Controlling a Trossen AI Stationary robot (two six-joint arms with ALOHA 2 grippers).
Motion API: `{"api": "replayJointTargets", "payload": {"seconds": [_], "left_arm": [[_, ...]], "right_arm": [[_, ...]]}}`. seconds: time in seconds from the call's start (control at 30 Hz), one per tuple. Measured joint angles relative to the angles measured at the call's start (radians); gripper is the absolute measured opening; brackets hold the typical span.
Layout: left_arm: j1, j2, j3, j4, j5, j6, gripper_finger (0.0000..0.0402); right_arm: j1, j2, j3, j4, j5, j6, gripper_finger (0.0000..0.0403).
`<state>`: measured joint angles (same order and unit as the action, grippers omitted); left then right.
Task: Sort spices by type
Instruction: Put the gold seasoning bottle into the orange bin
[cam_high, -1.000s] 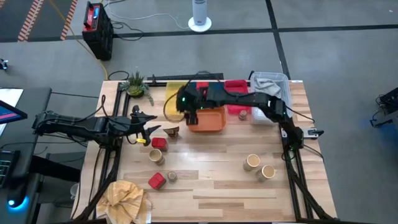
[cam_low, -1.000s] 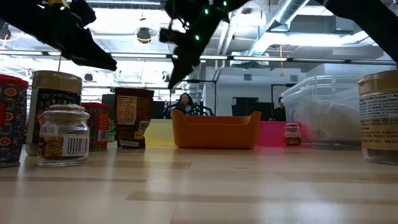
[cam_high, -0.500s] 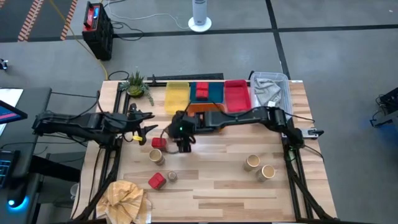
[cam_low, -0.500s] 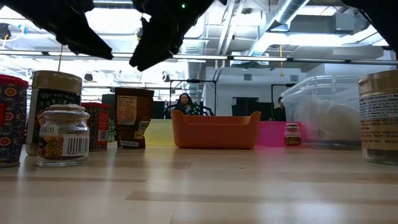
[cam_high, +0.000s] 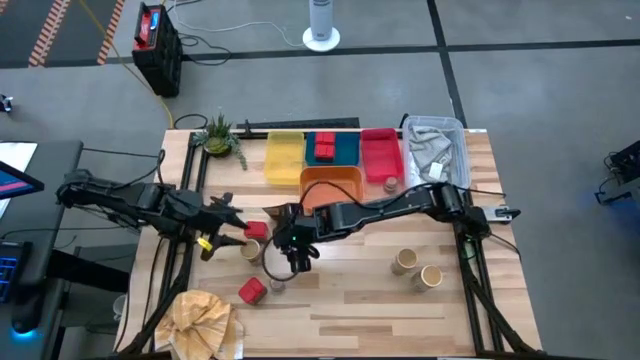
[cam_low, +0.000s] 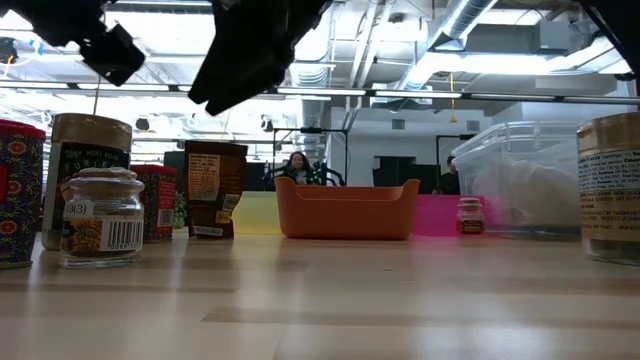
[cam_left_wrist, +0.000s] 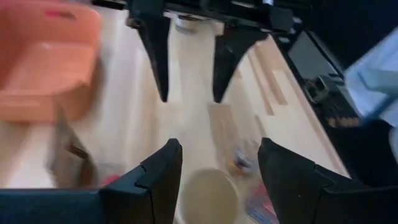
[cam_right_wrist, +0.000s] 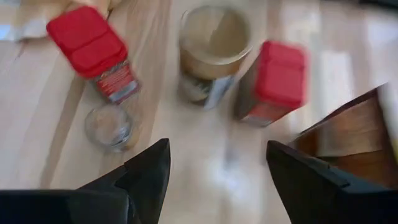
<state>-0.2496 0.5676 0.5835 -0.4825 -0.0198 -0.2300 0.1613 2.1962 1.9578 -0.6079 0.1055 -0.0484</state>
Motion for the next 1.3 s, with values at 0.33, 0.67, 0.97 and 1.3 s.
{"api": "replayJointTargets", "payload": {"seconds": [0.33, 0.67, 0.97, 1.3], "left_arm": [[-0.281, 0.121, 0.0, -0.028, -0.266, -0.082, 0.02], [-0.307, 0.281, 0.0, -0.041, -0.344, -0.033, 0.0239], [-0.284, 0.367, 0.074, -0.04, -0.344, -0.019, 0.0335], [-0.231, 0.455, 0.077, -0.096, -0.336, -0.052, 0.0343]], "right_arm": [[0.073, 0.001, -0.001, 0.017, 0.056, 0.051, 0.0292], [0.071, -0.013, 0.001, -0.106, 0.119, 0.088, 0.0292], [0.065, -0.011, 0.0, -0.166, 0.13, 0.128, 0.0292], [0.09, -0.011, 0.0, -0.159, 0.132, 0.137, 0.0292]]}}
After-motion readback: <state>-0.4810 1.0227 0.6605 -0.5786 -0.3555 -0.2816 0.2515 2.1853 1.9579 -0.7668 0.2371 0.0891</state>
